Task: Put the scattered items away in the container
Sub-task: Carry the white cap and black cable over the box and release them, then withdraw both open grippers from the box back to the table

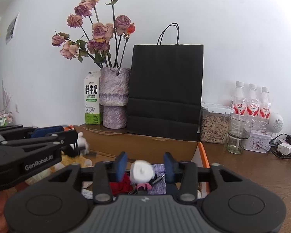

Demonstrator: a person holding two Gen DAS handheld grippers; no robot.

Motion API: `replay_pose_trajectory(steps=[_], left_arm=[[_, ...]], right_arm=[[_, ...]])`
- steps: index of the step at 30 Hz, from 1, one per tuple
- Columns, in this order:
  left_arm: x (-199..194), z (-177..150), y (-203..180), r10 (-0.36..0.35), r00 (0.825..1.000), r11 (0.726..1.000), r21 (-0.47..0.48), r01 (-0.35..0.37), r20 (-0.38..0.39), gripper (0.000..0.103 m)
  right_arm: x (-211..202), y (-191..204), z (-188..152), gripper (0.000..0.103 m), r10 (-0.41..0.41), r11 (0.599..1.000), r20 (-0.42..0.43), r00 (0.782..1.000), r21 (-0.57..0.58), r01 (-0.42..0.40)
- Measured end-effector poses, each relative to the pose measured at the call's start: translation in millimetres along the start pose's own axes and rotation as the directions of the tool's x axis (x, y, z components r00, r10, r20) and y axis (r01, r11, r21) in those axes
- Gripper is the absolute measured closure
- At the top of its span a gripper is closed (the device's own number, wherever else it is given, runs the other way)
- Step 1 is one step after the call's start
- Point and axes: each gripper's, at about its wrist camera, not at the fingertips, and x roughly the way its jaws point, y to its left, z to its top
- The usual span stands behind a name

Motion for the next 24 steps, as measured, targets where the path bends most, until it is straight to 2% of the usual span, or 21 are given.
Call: replay_pose_trajectory(steps=[1,2,4,8,16,24], left_arm=[[-3,1,3,0.049,0.999,0.999,-0.014,-0.048,0.025,0.02],[-4,2,5,0.092,0.995,0.996,-0.025,-0.091,0.044,0.0],[-6,4,14,0.111,0.992,0.992,-0.062,-0.107,0.057,0.0],[-9,5,22,0.134,0.99,0.986,-0.102,-0.129,0.047,0.0],[-16,0,21,0.12,0.99,0.991,-0.068,-0.116,0.074,0.0],[-23,-3,24,0.116,0.991,0.992,-0.059,-0.112,0.07,0.0]], right_arm=[[-2,-1,-1,0.015,-0.012,1.0,0.013,1.0,0.014,0.011],[-4,-3,-1,0.009,-0.042,0.999,0.033,0.999,0.029,0.041],[-10,-9,0,0.0,-0.047,0.998,0.058,0.997,0.054,0.044],[-18,-13,-3,0.0,-0.068,0.996,0.072,0.995,0.069,0.063],[-24,-12,-7,0.0,-0.095,0.994,0.073,0.993,0.062,0.09],[-30,-9,-10,0.0,-0.097,0.994,0.077,0.992,0.048,0.094]])
